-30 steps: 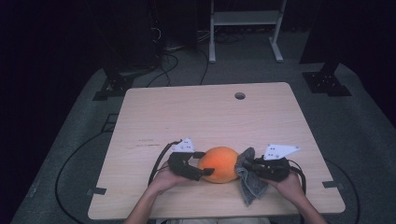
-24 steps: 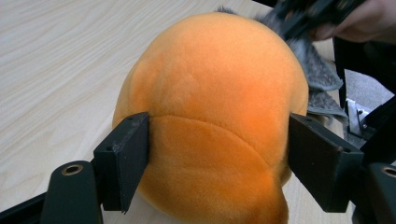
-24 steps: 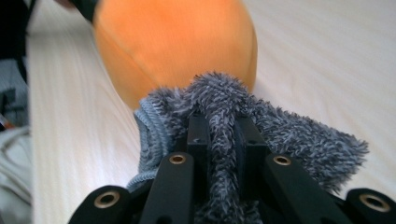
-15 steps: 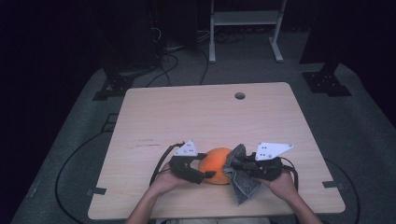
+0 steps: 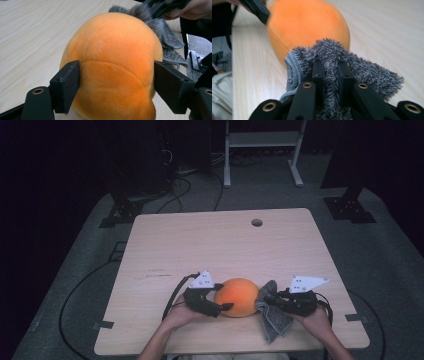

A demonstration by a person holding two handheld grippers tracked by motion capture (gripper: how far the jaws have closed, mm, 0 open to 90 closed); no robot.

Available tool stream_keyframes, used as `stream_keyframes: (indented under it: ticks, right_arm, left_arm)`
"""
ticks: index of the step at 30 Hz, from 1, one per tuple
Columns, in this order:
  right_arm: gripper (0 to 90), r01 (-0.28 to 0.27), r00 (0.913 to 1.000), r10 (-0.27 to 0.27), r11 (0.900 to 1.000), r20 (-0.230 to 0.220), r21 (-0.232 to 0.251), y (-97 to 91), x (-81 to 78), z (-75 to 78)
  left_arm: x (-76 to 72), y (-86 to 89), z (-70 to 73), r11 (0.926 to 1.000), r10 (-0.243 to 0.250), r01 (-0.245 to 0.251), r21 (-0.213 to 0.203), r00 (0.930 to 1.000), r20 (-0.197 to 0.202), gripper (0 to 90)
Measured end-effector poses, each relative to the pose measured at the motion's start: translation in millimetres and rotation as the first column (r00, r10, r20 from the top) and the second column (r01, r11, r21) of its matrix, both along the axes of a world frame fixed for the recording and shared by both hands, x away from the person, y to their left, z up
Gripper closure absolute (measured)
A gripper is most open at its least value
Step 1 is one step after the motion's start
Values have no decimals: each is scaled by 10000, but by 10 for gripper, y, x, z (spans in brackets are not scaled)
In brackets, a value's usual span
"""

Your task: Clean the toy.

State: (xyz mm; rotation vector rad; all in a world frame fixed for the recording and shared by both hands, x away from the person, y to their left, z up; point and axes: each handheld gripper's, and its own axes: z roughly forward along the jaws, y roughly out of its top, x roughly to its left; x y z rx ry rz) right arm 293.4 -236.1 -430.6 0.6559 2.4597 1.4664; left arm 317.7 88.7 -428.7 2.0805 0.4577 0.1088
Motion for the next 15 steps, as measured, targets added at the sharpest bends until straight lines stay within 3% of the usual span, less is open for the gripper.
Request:
stream_keyframes:
  ticks: [3,5,8,9,10,11,12,13,14,15]
  right_arm:
    - [787,-525,9969,503,9979,598,366,150,-48,224]
    - [786,-846,9910,824,9963,1057,165,294,-56,371]
    - [786,-1020,9880,1036,9946,1146,-196,420,-25,446]
    - [786,-1071,9893,1124,9924,931,-607,497,40,414]
    - [786,-1071,9893,1124,9924,931,-607,497,40,414]
    - [786,-1104,9902,1154,9917,784,-655,517,70,371]
    - [787,-1089,9914,1129,9921,663,-617,525,77,329]
    - [786,-1093,9919,1116,9932,604,-412,511,67,253]
    - [786,-1093,9919,1116,9932,604,-412,511,67,253]
    - [787,-1017,9930,1027,9946,588,-204,462,57,211]
  left_arm:
    - [-19,-40,16,9998,-157,155,129,9997,182,253]
    - [-72,-90,34,9982,-432,406,449,9973,588,258]
    - [-95,-94,36,9977,-455,417,529,9964,718,256]
    - [-88,-67,39,9986,-306,278,459,9976,618,210]
    - [-88,-67,39,9986,-306,278,459,9976,618,174]
    - [-74,-54,39,9990,-95,75,431,9988,471,174]
    - [-49,-48,32,9984,176,-187,536,9996,203,102]
    - [9,-33,-9,9977,264,-234,644,9985,-472,41]
    - [9,-33,-9,9977,264,-234,644,9985,-472,49]
    - [28,-17,-51,9996,-28,51,263,9963,-855,125]
